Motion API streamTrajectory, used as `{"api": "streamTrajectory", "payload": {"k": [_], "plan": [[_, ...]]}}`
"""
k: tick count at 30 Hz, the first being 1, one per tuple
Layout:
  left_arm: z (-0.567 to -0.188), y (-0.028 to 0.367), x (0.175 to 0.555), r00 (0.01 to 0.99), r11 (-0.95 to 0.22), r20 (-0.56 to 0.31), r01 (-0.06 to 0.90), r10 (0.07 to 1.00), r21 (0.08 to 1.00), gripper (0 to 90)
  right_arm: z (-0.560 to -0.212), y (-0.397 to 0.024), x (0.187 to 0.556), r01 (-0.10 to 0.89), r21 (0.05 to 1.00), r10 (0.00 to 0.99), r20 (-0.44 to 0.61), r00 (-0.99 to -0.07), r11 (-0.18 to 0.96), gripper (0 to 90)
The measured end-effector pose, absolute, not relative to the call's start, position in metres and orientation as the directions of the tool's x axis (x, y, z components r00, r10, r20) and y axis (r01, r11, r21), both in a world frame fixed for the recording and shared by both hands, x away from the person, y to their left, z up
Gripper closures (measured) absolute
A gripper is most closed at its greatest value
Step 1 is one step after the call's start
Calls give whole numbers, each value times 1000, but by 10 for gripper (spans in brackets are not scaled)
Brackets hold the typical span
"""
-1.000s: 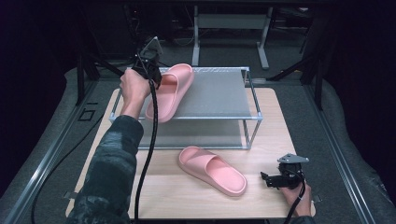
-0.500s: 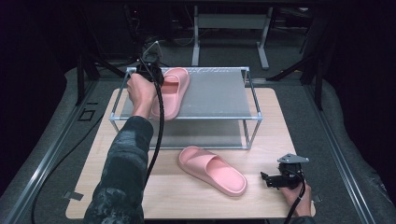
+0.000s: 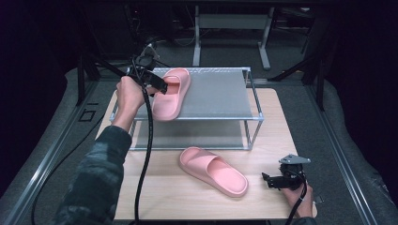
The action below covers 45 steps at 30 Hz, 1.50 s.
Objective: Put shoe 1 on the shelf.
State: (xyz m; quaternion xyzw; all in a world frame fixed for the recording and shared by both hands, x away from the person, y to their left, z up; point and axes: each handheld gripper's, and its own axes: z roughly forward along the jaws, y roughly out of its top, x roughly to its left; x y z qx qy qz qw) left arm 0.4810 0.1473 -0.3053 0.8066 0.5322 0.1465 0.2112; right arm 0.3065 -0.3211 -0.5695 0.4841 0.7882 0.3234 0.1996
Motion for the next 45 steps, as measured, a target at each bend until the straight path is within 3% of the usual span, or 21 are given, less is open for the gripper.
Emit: {"api": "streamTrajectory", "payload": {"k": [6, 15, 21, 25, 33, 45], "plan": [[-304, 154, 448, 485, -428, 29, 739, 874, 520, 168, -570, -321, 307, 634, 703, 892, -1, -451, 322, 8], [-315, 153, 408, 583, -523, 46, 687, 811, 504, 156, -571, -321, 307, 628, 713, 890, 11, -456, 313, 8], [-330, 154, 407, 603, -539, 31, 688, 797, 486, 160, -570, -321, 307, 631, 710, 891, 8, -453, 314, 8], [-339, 148, 409, 611, -546, 24, 687, 791, 480, 255, -570, -321, 307, 632, 708, 897, -4, -443, 315, 8], [-341, 128, 410, 620, -558, 54, 661, 783, 501, 309, -570, -321, 307, 630, 711, 893, 5, -450, 313, 8], [-348, 123, 419, 606, -537, 39, 671, 794, 511, 287, -570, -321, 307, 630, 710, 894, 0, -448, 315, 8]]}}
